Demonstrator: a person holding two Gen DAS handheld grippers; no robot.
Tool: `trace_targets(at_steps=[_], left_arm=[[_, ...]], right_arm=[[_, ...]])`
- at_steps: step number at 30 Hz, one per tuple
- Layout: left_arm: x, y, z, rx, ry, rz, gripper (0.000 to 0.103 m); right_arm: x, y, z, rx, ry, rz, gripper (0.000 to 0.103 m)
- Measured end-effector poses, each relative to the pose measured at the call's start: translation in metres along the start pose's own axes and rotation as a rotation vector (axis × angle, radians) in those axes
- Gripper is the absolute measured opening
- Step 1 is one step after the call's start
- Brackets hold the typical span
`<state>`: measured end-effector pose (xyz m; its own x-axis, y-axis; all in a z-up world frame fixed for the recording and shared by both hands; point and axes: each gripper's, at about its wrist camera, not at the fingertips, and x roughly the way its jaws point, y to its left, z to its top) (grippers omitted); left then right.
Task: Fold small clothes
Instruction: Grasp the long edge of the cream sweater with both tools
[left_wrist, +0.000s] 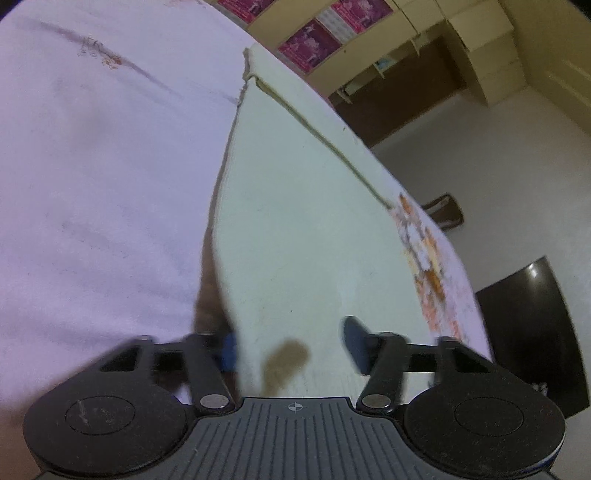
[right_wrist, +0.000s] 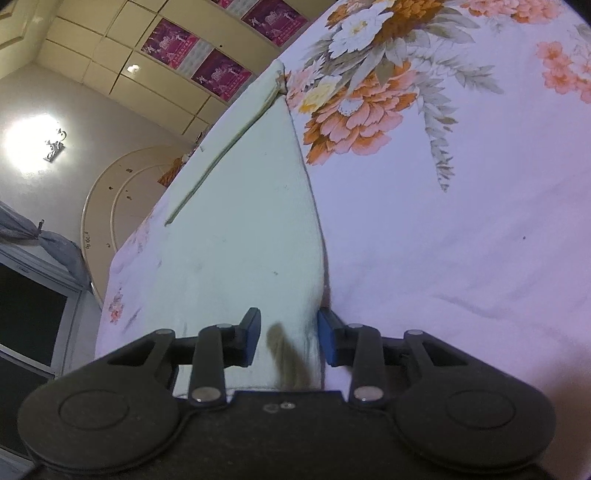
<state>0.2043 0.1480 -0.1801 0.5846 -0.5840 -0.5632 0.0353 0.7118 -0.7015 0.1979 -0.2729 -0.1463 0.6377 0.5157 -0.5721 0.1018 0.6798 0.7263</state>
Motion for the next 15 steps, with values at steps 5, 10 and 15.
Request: trace_targets(at_steps=[5, 10, 15], left_arm=[[0.003, 0.006, -0.005, -0.017, 0.002, 0.041, 0.006], [-0.025, -0.011, -0.005, 0.024, -0.114, -0.036, 0.005], [-0.01, 0.01, -0.009, -0.003, -0.059, 0.091, 0.004]], right_arm=[[0.006, 0.0, -0.003, 0.001, 0.025, 0.003, 0.017], [-0.005, 0.022, -0.002, -0.116, -0.006, -0.026, 0.008], [-0.009, 0.021, 0.0, -0.158, -0.016, -0.049, 0.008]])
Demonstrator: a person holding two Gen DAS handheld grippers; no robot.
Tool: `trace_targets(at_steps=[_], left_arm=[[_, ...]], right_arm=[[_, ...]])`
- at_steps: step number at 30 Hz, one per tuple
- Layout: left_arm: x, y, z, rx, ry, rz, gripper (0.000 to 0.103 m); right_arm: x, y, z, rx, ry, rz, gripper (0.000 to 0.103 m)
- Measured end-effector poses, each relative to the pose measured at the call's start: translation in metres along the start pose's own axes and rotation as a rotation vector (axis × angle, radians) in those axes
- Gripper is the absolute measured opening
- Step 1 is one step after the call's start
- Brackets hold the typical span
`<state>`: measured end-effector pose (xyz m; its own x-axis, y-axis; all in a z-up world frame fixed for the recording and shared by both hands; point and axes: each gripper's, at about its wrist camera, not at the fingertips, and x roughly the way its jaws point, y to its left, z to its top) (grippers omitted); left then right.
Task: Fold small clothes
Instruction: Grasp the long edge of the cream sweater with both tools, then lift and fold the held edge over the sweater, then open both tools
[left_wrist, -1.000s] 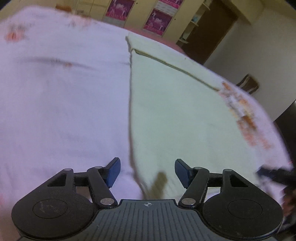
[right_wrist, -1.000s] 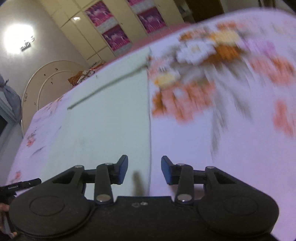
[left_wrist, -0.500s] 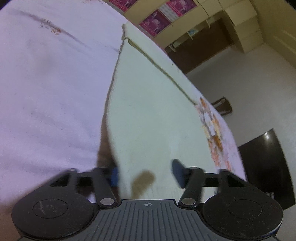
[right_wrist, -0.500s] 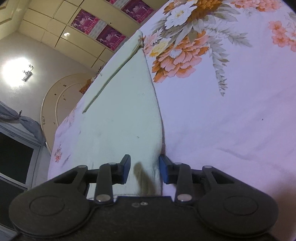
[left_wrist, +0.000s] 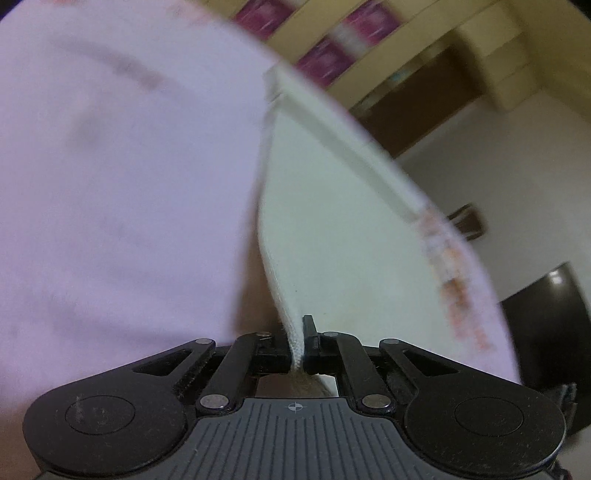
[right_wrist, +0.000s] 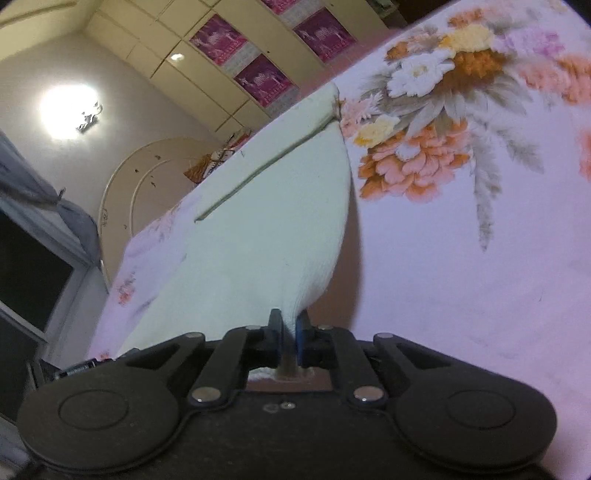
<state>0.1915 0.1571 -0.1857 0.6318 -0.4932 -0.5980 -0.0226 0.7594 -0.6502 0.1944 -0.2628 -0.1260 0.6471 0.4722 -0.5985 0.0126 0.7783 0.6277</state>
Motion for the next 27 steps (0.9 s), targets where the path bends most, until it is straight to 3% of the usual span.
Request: trace_targets(at_steps=[2, 7, 11, 15, 19, 27], left_arm=[[-0.002, -0.001, -0.001, -0.021, -0.02, -0.013, 0.004], [-0.007, -0.006, 0.0, -0.063, -0.073, -0.061, 0.004], [-0.013, -0.022, 0.022, -0.085, -0.073, -0.088, 0.004], [-0.019, -0.039, 0.062, -0.06, -0.129, -0.151, 0.004], [-0.003, -0.06, 0.115, -0.028, -0.179, -0.16, 0.004], [0.073, -0.078, 0.214, -0.076, -0.215, -0.168, 0.004]], right_arm=[[0.011, -0.01, -0.005, 0.037, 0.041, -0.025, 0.008], [0.001, -0.002, -0.007, 0.061, -0.033, 0.013, 0.008], [-0.009, 0.015, 0.013, 0.031, -0.103, 0.033, 0.008], [-0.011, 0.038, 0.056, -0.029, -0.151, 0.055, 0.008], [0.002, 0.058, 0.105, -0.066, -0.191, 0.071, 0.008], [0.059, 0.065, 0.202, -0.062, -0.202, 0.079, 0.008]])
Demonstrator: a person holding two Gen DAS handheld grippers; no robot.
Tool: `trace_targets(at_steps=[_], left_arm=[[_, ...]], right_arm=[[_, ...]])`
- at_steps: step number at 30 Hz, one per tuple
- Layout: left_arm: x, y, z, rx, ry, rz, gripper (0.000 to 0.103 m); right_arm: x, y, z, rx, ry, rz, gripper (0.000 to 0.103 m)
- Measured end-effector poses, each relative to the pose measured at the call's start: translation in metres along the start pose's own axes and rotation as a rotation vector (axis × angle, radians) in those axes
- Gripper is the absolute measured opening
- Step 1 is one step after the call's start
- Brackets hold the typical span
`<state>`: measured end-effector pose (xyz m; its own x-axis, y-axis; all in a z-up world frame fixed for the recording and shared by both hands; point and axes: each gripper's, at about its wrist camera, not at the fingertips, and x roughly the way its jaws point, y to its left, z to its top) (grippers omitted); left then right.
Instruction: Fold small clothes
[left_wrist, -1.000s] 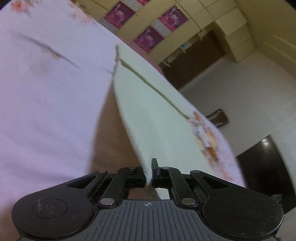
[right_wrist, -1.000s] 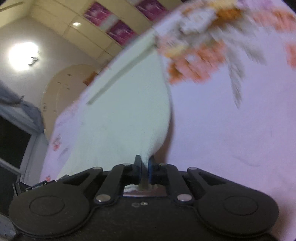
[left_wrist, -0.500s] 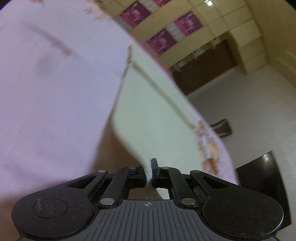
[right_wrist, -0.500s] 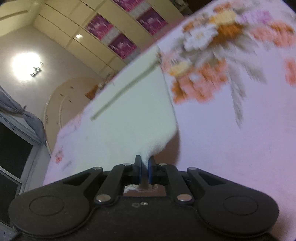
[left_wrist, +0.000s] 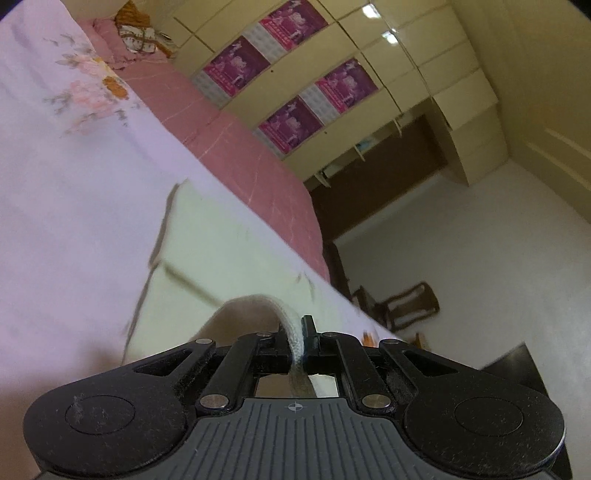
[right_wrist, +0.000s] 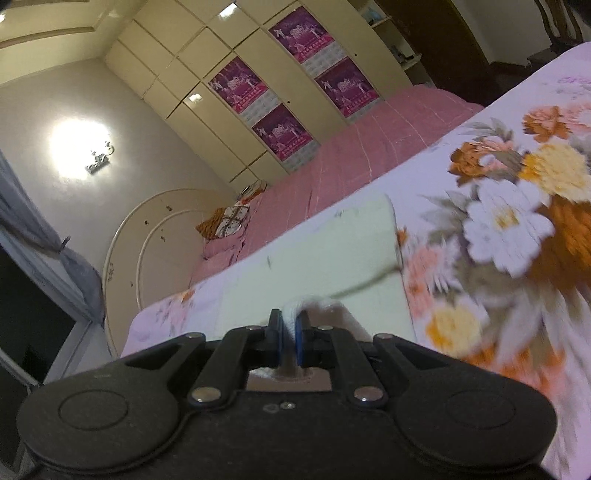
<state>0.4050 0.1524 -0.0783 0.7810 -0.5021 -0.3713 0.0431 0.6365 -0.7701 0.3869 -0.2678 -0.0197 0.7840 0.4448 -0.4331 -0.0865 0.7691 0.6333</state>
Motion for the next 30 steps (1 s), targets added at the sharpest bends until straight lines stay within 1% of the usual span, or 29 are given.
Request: trace_targets(at_steps=[3, 8, 11, 14, 15, 16, 17, 18, 19, 20, 21, 22, 23, 25, 28, 29, 30], left_arm=[[0.04, 0.005, 0.021, -0.006, 0.003, 0.033, 0.004], [0.106, 0.022, 0.051, -0.001, 0.028, 0.102, 0.004], [0.138, 0.035, 0.059, -0.009, 0.062, 0.129, 0.004], [0.163, 0.045, 0.064, -0.002, 0.093, 0.157, 0.005], [0.167, 0.049, 0.066, -0.015, 0.095, 0.162, 0.008], [0.169, 0.052, 0.069, -0.034, 0.084, 0.163, 0.018], [0.167, 0.053, 0.07, -0.043, 0.062, 0.161, 0.062], [0.163, 0.052, 0.071, -0.04, 0.023, 0.169, 0.096], [0.155, 0.048, 0.072, -0.008, -0.045, 0.169, 0.098], [0.151, 0.048, 0.073, 0.026, -0.065, 0.145, 0.097], [0.15, 0.049, 0.075, 0.048, -0.049, 0.127, 0.092], [0.152, 0.048, 0.077, 0.07, -0.025, 0.119, 0.084], [0.157, 0.044, 0.079, 0.133, 0.014, 0.124, 0.066], [0.167, 0.035, 0.079, 0.253, 0.07, 0.167, 0.057], [0.18, 0.02, 0.073, 0.461, 0.116, 0.229, 0.057], [0.182, 0.016, 0.071, 0.514, 0.121, 0.248, 0.057], [0.178, 0.017, 0.073, 0.536, 0.116, 0.254, 0.057]], right_arm=[[0.038, -0.017, 0.026, 0.024, 0.006, -0.003, 0.008], [0.101, -0.049, 0.053, 0.087, 0.037, 0.008, 0.008], [0.14, -0.069, 0.064, 0.126, 0.065, 0.009, 0.008], [0.172, -0.089, 0.07, 0.174, 0.092, -0.009, 0.008], [0.18, -0.095, 0.07, 0.19, 0.102, -0.017, 0.01], [0.187, -0.101, 0.071, 0.202, 0.111, -0.021, 0.014], [0.191, -0.105, 0.071, 0.206, 0.114, -0.023, 0.016], [0.194, -0.11, 0.071, 0.21, 0.109, -0.019, 0.019], [0.194, -0.112, 0.071, 0.212, 0.096, -0.008, 0.023], [0.191, -0.113, 0.071, 0.211, 0.073, 0.0, 0.025], [0.186, -0.113, 0.072, 0.205, 0.044, 0.009, 0.034], [0.18, -0.114, 0.073, 0.197, 0.011, 0.019, 0.04], [0.176, -0.114, 0.074, 0.185, -0.009, 0.023, 0.041], [0.171, -0.111, 0.078, 0.132, -0.025, 0.013, 0.04], [0.173, -0.103, 0.083, 0.018, -0.007, -0.016, 0.039], [0.174, -0.098, 0.082, -0.033, 0.005, -0.03, 0.039], [0.175, -0.094, 0.081, -0.08, 0.016, -0.042, 0.039]])
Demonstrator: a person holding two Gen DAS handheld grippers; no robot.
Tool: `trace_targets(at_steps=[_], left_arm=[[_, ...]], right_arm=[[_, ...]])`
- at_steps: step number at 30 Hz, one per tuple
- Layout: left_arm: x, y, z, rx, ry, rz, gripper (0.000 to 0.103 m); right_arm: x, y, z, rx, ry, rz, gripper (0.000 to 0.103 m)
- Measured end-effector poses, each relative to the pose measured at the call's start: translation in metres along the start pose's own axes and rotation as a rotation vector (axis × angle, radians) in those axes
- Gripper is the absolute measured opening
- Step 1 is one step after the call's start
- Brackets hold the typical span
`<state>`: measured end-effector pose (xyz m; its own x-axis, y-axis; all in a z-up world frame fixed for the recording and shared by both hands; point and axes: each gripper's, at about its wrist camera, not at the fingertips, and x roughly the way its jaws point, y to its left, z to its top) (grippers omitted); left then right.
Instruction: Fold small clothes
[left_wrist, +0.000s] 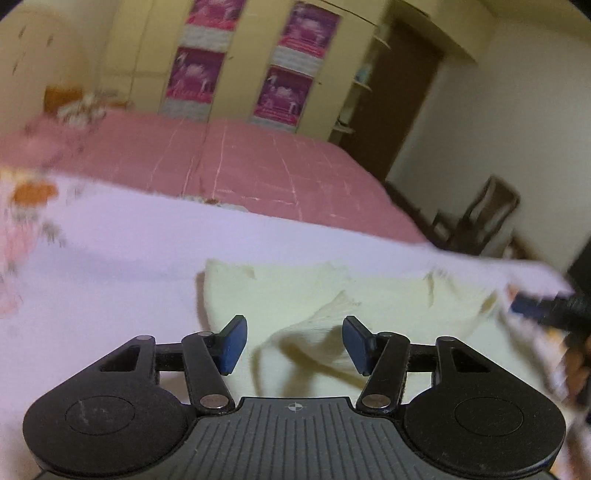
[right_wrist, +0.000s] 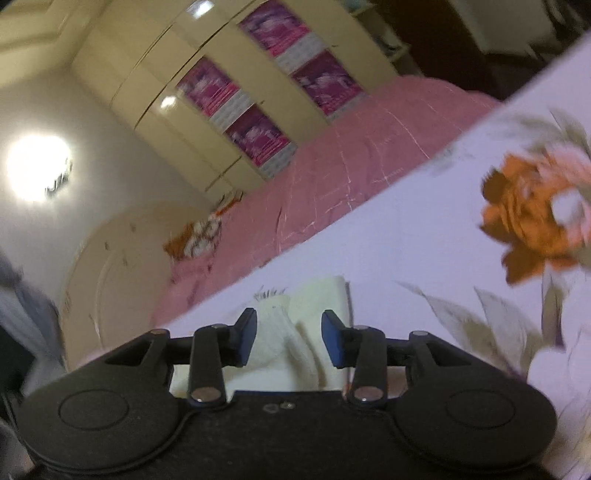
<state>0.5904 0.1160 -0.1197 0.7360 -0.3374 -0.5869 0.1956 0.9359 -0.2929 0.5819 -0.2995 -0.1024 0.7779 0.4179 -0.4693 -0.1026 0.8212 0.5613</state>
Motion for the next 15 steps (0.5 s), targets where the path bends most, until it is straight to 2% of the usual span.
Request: trace_targets(at_steps=[4, 8, 12, 15], left_arm=[[-0.002, 0.013, 0.0, -0.003, -0.012, 0.01, 0.057], [-0.022, 0.019, -0.004, 0.01, -0.062, -0.055, 0.057], [-0.025, 0.016, -0.008, 0.113, -0.051, -0.083, 0.057], [-0.011, 0.002, -0.004, 0.222, 0.003, -0.044, 0.057]], right_arm=[[0.007, 0.016, -0.003, -0.131, 0.054, -0.025, 0.039], [0.02, 0.025, -0.002, -0.187, 0.089, -0.081, 0.035], [0.017, 0.031, -0.002, -0.187, 0.072, -0.06, 0.034], [0.019, 0.033, -0.004, -0.21, 0.078, -0.045, 0.034]])
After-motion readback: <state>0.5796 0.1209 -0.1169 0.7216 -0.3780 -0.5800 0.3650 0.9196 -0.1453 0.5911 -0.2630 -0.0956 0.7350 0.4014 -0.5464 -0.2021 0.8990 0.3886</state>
